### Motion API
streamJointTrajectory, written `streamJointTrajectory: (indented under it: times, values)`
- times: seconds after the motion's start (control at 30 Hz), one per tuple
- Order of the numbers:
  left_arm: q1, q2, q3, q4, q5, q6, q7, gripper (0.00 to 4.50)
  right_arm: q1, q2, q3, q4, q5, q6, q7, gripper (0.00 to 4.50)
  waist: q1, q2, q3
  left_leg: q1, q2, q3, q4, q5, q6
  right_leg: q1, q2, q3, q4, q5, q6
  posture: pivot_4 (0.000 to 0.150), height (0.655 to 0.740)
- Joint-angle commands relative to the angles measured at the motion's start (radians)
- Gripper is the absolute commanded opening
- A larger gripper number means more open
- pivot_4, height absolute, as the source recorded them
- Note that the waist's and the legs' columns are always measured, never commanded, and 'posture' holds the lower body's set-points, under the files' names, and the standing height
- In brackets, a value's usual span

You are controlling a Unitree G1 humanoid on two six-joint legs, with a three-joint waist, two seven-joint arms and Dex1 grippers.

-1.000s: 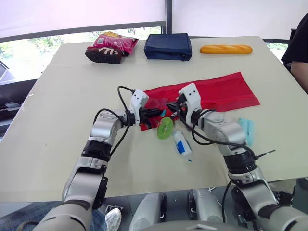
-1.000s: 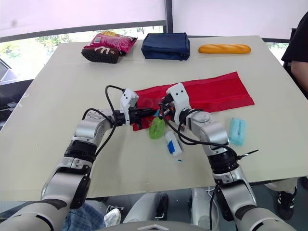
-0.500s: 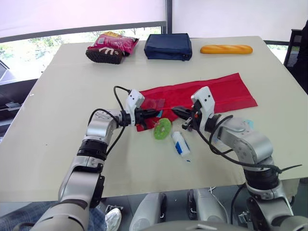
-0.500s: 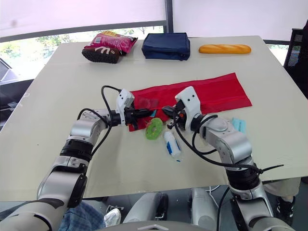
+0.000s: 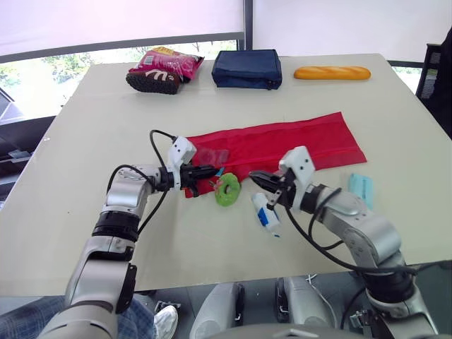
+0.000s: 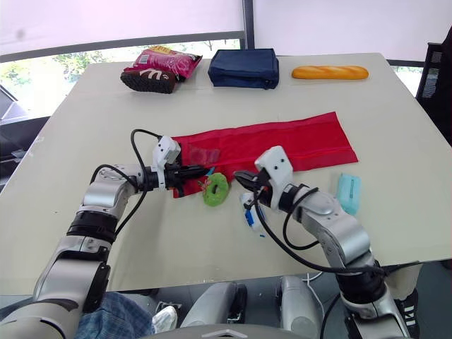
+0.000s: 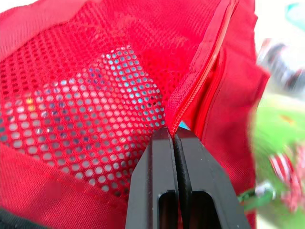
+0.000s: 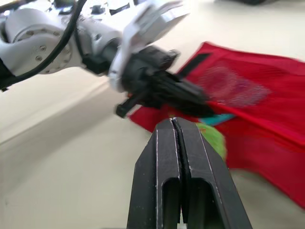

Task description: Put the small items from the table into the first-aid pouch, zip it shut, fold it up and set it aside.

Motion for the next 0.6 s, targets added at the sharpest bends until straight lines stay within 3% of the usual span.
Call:
streamJointTrajectory:
  times: [0.03,0.13,0.17,0.23,0.33,0.37,0.43,0.5,0.53,0.6]
  values:
    - [0.066,0.078,0.008,-0.028,0.023,-0.050,-0.050,0.00,0.136,-0.051,-0.102,-0.121,0.042,-0.146,0.060,0.02,-0.001,0.000,0.000,0.000,0.000,0.000,0.000,0.000,0.000,0.000,0.000,0.000,0.000,0.000,0.000,0.150,0.7395]
    - [0.091,0.116,0.023,-0.034,0.006,-0.058,-0.080,0.00,0.275,-0.138,-0.179,-0.156,0.041,-0.232,0.118,0.02,-0.002,0.000,0.000,0.000,0.000,0.001,-0.001,0.000,0.000,0.000,0.000,0.001,-0.001,0.000,0.000,0.150,0.7395]
    - [0.098,0.127,0.030,-0.037,-0.001,-0.060,-0.089,0.00,0.315,-0.163,-0.211,-0.166,0.049,-0.255,0.137,0.26,0.000,0.000,0.000,0.001,0.000,0.001,-0.001,0.000,0.000,0.000,0.000,0.001,-0.001,0.000,0.000,0.150,0.7395]
    - [0.104,0.145,0.040,-0.034,-0.011,-0.060,-0.104,0.00,0.374,-0.184,-0.281,-0.187,0.089,-0.270,0.147,0.81,0.000,-0.001,0.000,0.001,0.001,0.002,-0.001,0.000,0.000,0.000,0.000,0.001,-0.001,0.000,0.000,0.150,0.7395]
    - [0.109,0.174,0.054,-0.009,-0.007,-0.092,-0.124,0.00,0.452,-0.212,-0.388,-0.219,0.166,-0.281,0.169,2.19,0.001,-0.001,0.000,0.001,0.003,0.002,-0.001,0.000,0.000,0.001,0.001,0.001,-0.001,0.000,0.000,0.150,0.7395]
    - [0.106,0.183,0.062,0.006,-0.004,-0.108,-0.126,0.61,0.479,-0.222,-0.428,-0.229,0.193,-0.285,0.177,2.63,0.002,-0.001,0.000,0.001,0.004,0.002,-0.001,0.000,0.000,0.001,0.001,0.000,-0.001,0.000,0.000,0.150,0.7395]
    - [0.096,0.196,0.068,0.036,0.006,-0.140,-0.131,1.27,0.521,-0.242,-0.483,-0.242,0.222,-0.293,0.189,3.51,0.008,-0.001,0.000,0.001,0.004,0.003,-0.001,0.000,0.000,0.001,0.001,0.000,-0.001,0.000,0.000,0.150,0.7395]
    - [0.081,0.209,0.073,0.070,0.006,-0.168,-0.146,2.46,0.562,-0.262,-0.530,-0.252,0.252,-0.302,0.208,4.50,0.016,-0.001,0.000,0.002,0.004,0.003,0.000,-0.001,0.001,0.001,0.001,0.000,-0.001,0.000,0.000,0.150,0.7395]
    - [0.070,0.217,0.076,0.090,0.007,-0.181,-0.152,2.70,0.581,-0.269,-0.554,-0.255,0.263,-0.308,0.213,4.50,0.021,-0.001,0.000,0.002,0.004,0.003,0.000,-0.001,0.001,0.002,0.001,0.000,-0.001,0.000,0.000,0.150,0.7395]
    - [0.052,0.237,0.075,0.127,0.018,-0.206,-0.165,3.63,0.620,-0.287,-0.597,-0.261,0.288,-0.312,0.228,4.50,0.028,-0.002,0.000,0.001,0.004,0.003,0.000,-0.001,0.002,0.002,0.001,0.000,-0.001,0.000,0.001,0.150,0.7395]
